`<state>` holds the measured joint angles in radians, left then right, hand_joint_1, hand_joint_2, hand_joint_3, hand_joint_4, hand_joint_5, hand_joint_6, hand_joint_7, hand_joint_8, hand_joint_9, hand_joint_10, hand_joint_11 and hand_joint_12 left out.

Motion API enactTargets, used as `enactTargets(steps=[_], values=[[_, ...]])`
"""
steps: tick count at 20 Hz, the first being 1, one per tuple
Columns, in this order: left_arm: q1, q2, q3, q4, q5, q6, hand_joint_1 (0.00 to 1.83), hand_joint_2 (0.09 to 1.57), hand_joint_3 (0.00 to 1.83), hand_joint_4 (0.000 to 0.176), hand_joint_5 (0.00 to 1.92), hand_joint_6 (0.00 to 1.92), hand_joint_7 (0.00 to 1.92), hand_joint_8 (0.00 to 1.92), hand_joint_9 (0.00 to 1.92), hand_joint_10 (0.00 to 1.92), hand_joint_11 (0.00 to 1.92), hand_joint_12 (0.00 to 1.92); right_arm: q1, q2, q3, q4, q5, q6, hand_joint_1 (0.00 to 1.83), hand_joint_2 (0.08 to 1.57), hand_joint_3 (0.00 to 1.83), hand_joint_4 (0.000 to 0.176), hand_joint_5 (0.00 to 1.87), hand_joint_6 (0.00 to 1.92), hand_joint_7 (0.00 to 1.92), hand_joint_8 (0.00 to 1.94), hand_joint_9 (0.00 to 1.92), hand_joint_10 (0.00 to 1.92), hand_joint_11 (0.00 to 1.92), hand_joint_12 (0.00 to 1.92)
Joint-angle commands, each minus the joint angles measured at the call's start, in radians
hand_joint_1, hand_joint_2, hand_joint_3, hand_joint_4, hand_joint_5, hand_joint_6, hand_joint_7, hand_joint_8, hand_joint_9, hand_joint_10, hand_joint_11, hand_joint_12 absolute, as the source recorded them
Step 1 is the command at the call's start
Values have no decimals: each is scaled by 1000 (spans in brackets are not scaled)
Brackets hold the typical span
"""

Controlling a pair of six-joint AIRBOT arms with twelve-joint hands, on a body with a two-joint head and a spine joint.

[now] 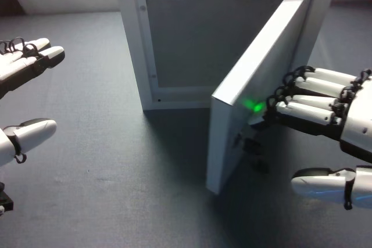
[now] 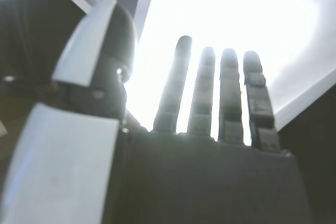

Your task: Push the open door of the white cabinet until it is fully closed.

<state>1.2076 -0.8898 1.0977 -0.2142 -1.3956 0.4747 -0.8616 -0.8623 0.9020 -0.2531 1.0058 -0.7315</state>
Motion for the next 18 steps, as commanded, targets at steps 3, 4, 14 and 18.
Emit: enactTargets(steps=[3,4,14,18], values=[[7,-2,-2,-29,-141,-5,482,1358,3,0,132,0,0,0,0,0,0,79,33,-30,15,-3,94,20,66,1342,0,0,22,590,252,63,0,671,0,1278],[9,-2,-3,-32,-144,-5,478,1362,2,0,124,1,0,0,0,0,0,44,43,-41,21,-8,83,22,102,1341,0,0,33,577,269,52,17,685,0,1347],[32,-3,-8,-58,-166,-5,490,1358,0,0,114,0,0,0,0,0,0,0,124,-130,79,-27,-8,22,259,1315,0,0,143,70,153,0,51,375,0,1207],[34,-4,-8,-61,-169,-5,456,1350,0,0,106,0,0,0,0,0,0,0,156,-170,109,-27,-47,22,431,1259,0,0,199,21,181,1,113,251,0,1162]])
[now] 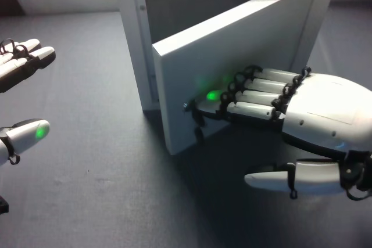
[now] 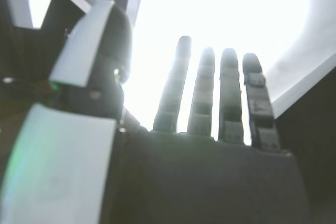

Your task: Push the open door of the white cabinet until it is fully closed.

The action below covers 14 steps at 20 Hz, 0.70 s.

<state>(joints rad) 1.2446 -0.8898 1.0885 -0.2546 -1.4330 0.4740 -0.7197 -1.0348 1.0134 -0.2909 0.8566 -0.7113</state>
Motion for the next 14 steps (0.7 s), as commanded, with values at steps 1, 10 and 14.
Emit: enactTargets(steps=[1,10,14], values=[[-2,-4,1,-22,-133,-5,455,1348,0,0,103,0,0,0,0,0,0,0,18,-6,4,12,94,2,386,1265,0,0,168,6,153,1,100,191,0,1010],[0,-8,2,-28,-138,-5,386,1336,0,0,74,0,0,0,0,0,0,0,62,-75,63,127,10,-95,220,1327,1,0,16,8,7,12,6,8,0,96],[0,-9,3,-29,-139,-5,421,1345,1,0,95,7,0,0,0,0,0,0,76,-92,77,169,-14,-133,151,1334,2,0,0,0,0,0,0,0,0,0]])
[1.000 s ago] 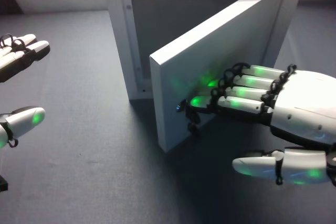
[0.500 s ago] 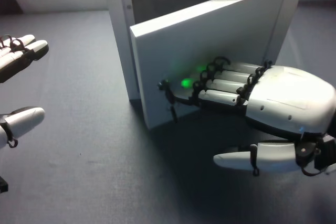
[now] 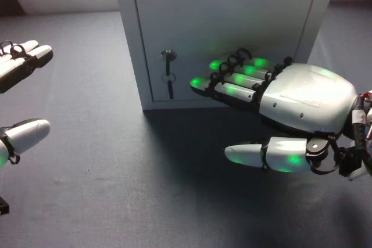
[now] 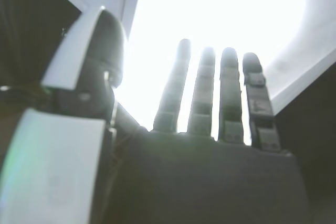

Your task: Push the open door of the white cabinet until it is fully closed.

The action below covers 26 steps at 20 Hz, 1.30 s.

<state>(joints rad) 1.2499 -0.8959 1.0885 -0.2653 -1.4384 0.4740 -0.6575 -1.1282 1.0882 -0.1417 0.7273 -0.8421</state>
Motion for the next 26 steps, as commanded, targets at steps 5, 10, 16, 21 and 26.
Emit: enactTargets(steps=[5,10,16,21,26], values=[[-2,-2,1,-22,-141,-6,413,1346,1,0,95,3,0,0,0,0,0,0,14,10,-43,-33,156,15,205,1327,0,0,0,0,0,0,0,0,0,0],[14,-2,-4,-37,-159,-7,418,1341,0,0,84,2,0,0,0,0,0,0,-11,80,-100,-96,264,93,250,1296,0,0,4,0,51,7,103,16,0,610],[29,1,-11,-53,-188,-8,467,1344,0,0,103,5,0,0,0,0,0,0,-116,206,-175,-53,432,98,175,1328,4,0,2,0,14,0,18,0,0,101],[46,5,-19,-72,-223,-8,538,1337,0,0,73,0,0,0,0,0,0,0,-222,353,-237,97,572,-6,31,1308,0,0,0,0,0,0,0,0,0,0],[50,12,-21,-93,-259,-6,503,1321,0,0,0,0,0,0,0,0,0,0,-343,420,-268,284,709,-91,146,1273,0,0,0,0,0,0,0,0,0,0]])
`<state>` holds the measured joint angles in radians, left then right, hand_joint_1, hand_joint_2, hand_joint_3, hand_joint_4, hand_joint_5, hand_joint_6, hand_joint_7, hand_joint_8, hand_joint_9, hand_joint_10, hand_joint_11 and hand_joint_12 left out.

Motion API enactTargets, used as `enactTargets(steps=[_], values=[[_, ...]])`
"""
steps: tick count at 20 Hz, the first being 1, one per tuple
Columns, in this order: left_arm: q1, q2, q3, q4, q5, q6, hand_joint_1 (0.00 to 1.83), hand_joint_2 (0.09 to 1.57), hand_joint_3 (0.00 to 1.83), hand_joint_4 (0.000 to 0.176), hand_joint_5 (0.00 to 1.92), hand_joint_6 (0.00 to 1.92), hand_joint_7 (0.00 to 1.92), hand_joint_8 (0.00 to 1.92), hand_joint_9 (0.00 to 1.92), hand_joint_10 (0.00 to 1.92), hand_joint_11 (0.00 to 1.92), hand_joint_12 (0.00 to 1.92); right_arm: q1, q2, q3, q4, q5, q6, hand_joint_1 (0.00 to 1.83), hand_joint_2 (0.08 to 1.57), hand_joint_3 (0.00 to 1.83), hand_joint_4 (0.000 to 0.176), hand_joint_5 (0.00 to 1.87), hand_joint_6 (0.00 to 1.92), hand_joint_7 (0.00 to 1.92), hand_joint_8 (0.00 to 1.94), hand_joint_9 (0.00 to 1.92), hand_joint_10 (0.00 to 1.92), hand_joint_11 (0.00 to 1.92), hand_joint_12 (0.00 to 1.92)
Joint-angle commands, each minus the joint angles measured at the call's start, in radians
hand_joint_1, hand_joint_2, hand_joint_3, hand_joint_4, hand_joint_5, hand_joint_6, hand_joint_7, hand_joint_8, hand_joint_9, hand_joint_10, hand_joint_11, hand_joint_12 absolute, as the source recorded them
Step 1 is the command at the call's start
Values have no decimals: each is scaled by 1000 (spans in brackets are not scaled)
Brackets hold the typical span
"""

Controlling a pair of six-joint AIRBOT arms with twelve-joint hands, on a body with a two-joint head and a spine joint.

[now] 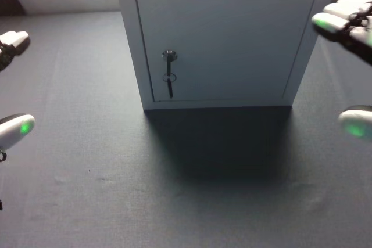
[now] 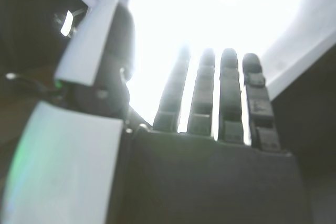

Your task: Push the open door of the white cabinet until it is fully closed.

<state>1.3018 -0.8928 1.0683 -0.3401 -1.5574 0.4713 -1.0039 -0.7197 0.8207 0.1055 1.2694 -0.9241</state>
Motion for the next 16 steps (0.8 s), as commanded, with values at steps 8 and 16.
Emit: enactTargets(steps=[8,16], values=[[-12,22,-5,-34,-175,18,305,1281,0,2,0,0,0,0,0,0,0,0,-264,76,-41,318,470,-31,316,1232,0,76,0,0,0,0,0,0,0,0],[-74,37,-1,12,-176,39,240,1299,0,125,0,0,0,0,0,0,0,0,-279,111,-43,313,493,-7,273,1253,0,15,0,0,0,0,0,0,0,212]])
